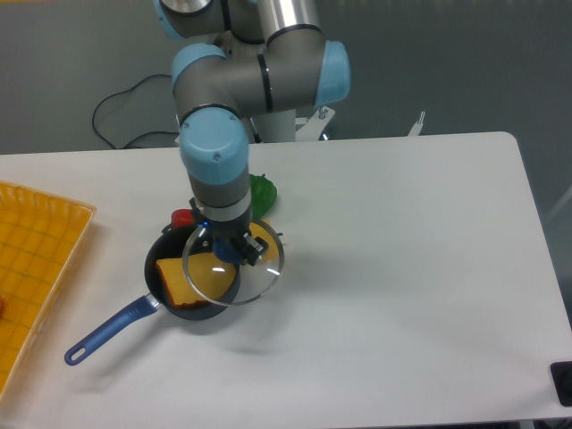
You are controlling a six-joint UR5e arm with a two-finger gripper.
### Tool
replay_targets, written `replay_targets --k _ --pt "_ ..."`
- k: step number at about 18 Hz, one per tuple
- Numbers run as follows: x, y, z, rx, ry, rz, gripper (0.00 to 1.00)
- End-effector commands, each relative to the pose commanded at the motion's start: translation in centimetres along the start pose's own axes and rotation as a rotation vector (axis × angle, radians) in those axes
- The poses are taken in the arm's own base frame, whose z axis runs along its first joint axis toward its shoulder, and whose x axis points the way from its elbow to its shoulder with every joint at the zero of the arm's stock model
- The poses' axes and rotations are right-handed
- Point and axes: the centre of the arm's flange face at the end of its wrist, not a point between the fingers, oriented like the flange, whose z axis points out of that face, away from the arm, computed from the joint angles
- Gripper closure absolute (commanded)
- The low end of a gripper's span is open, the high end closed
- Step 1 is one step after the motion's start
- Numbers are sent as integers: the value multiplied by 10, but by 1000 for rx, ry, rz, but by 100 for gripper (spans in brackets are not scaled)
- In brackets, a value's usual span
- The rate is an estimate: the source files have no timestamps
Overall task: Close the pot lid
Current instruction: 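Move the held glass lid over the saucepan rim and lower it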
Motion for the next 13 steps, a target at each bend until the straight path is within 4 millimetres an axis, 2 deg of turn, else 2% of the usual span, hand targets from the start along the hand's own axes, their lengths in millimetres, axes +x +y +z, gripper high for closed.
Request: replay_targets --k 5,9,13 --pt "29 -14 15 -47 -13 -9 63" --pt "40 -14 31 -40 -38 -3 63" --pt "42 -14 35 -44 -34 -9 63"
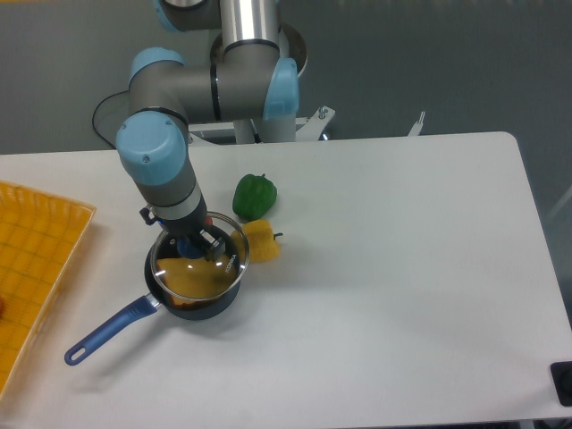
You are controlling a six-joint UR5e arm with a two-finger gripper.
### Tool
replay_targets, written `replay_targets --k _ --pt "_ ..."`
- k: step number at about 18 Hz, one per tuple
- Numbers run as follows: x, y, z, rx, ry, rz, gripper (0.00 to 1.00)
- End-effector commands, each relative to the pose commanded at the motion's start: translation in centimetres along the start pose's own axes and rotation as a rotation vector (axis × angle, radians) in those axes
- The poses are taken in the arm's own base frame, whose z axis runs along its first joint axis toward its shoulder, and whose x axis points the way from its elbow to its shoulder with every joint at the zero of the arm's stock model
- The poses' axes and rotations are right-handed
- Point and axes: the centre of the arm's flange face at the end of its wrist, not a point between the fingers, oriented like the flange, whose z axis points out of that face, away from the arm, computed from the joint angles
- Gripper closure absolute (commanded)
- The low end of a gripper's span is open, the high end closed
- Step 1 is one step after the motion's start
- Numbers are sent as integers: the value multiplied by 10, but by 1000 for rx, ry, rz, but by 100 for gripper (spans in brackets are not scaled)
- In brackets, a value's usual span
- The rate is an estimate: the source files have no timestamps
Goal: Close the pot lid
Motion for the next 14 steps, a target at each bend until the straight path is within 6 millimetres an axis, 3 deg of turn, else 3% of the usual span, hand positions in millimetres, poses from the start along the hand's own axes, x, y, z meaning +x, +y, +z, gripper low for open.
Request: replay_targets --k 14 --pt "-5 -7 8 2 0 -12 62"
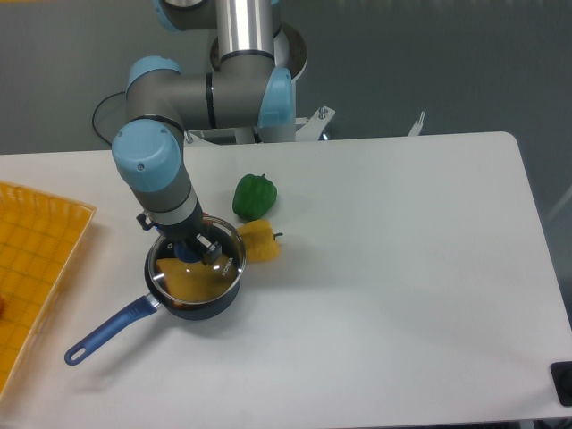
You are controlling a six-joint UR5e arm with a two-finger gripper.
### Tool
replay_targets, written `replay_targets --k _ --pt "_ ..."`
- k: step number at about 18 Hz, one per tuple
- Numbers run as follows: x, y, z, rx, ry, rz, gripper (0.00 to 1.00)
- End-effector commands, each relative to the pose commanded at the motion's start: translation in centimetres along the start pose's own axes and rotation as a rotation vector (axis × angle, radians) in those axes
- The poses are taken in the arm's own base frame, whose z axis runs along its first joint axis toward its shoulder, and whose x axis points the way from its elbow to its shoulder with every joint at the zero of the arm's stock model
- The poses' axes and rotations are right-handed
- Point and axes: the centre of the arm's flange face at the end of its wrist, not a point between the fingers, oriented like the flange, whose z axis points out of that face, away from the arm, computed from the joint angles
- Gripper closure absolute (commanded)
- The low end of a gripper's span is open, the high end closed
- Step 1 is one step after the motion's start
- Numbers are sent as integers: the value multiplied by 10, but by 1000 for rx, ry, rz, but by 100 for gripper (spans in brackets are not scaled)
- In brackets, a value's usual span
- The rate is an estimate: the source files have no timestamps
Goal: Close the pot lid
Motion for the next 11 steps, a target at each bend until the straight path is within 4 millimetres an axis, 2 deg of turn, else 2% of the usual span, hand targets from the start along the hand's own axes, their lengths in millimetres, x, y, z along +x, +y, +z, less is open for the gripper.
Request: replay_targets --k 11 --pt "-1 -1 3 -3 5 -6 62"
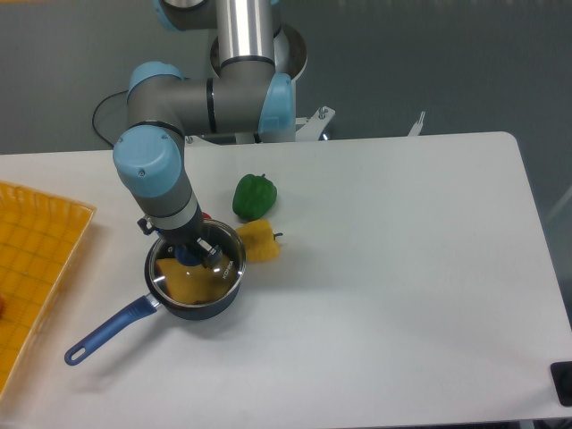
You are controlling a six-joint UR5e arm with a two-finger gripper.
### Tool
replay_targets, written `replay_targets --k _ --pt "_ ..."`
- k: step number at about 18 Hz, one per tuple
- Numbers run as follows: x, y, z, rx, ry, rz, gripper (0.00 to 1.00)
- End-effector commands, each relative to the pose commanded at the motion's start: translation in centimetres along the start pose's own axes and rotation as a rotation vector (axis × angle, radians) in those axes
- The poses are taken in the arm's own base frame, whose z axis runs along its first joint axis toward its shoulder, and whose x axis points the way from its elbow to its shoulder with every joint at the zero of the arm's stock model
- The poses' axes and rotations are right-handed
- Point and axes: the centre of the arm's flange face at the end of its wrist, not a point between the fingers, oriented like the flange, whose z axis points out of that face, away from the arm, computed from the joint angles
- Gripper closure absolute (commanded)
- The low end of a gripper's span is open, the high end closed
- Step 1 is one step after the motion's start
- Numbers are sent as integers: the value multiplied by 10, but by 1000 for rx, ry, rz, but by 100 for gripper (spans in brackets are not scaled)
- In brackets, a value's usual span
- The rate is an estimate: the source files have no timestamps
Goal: Close the pot lid
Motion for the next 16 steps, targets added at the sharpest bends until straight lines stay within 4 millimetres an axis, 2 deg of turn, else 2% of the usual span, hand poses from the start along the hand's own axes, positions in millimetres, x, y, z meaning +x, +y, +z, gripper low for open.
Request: replay_targets --k 16 --pt "6 -8 12 -12 16 -21 61"
